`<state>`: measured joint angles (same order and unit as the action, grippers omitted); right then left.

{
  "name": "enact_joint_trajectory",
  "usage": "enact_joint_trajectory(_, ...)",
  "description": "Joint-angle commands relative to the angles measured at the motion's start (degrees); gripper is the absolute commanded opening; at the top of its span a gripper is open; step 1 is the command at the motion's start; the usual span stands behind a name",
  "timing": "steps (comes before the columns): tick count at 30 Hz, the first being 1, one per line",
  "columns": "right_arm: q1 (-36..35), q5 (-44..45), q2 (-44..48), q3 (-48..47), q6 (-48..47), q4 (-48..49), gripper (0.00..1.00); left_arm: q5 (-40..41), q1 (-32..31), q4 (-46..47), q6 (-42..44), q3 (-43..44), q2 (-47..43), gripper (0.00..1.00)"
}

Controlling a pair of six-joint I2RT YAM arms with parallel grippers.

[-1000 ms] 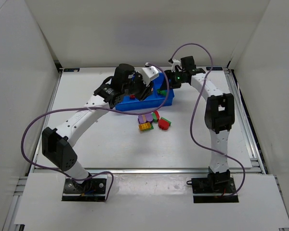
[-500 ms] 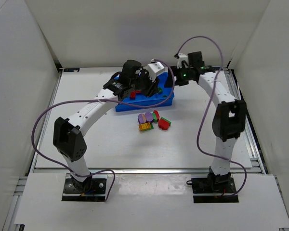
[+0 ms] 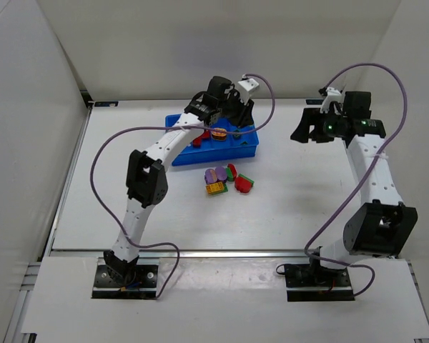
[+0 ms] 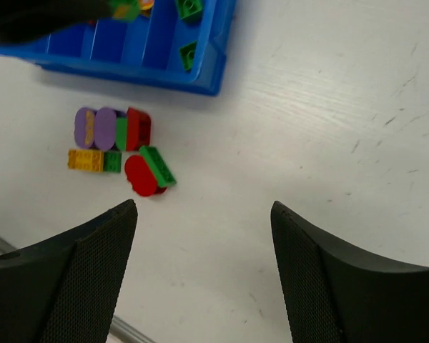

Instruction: Sort the legos into containers by color

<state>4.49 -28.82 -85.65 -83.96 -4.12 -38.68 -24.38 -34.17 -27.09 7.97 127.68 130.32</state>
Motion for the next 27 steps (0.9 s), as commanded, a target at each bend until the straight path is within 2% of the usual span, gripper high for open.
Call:
enact_joint_trajectory(1, -0.54, -1.94, 5.39, 2.13, -3.0, -2.54, 0.79, 0.21, 0.86, -5.5, -0.5, 11.23, 4.92, 0.36)
enact_joint_trajectory(4, -0.54, -0.98, 7.33, 3.98, -2.47, -2.9, 0.79, 0.73, 1.3, -5.96, 0.47, 15.83, 9.5, 0.38)
enact_joint_trajectory(14, -0.36, -1.94, 7.42, 4.6, -2.47, -3.25, 0.79, 3.9, 2.53, -5.78, 1.96, 18.31, 15.84, 0.4)
enact_joint_trajectory(16, -0.36, -2.55, 7.16, 4.77, -2.47, -3.25, 0.8, 4.25, 2.62, -5.87, 2.31, 18.22, 16.02, 0.44)
enact_joint_trajectory(19, -0.36, -3.96, 6.46, 4.77, -2.56, -3.07, 0.8, 5.3, 2.8, -5.78, 2.06, 18.22, 15.75, 0.58)
enact_joint_trajectory(20, -0.45, -4.49, 6.28, 4.95, -2.56, -3.07, 0.8, 5.57, 2.8, -5.69, 2.23, 18.22, 15.58, 0.66)
enact_joint_trajectory(23, -0.45, -5.54, 5.49, 5.04, -2.47, -2.81, 0.8, 6.27, 2.71, -5.52, 2.14, 18.83, 15.23, 0.74)
enact_joint_trajectory(27, -2.46, -5.55, 4.79, 6.0, -6.33, -3.94, 0.79, 7.24, 2.71, -5.43, 3.19, 21.11, 14.17, 0.77)
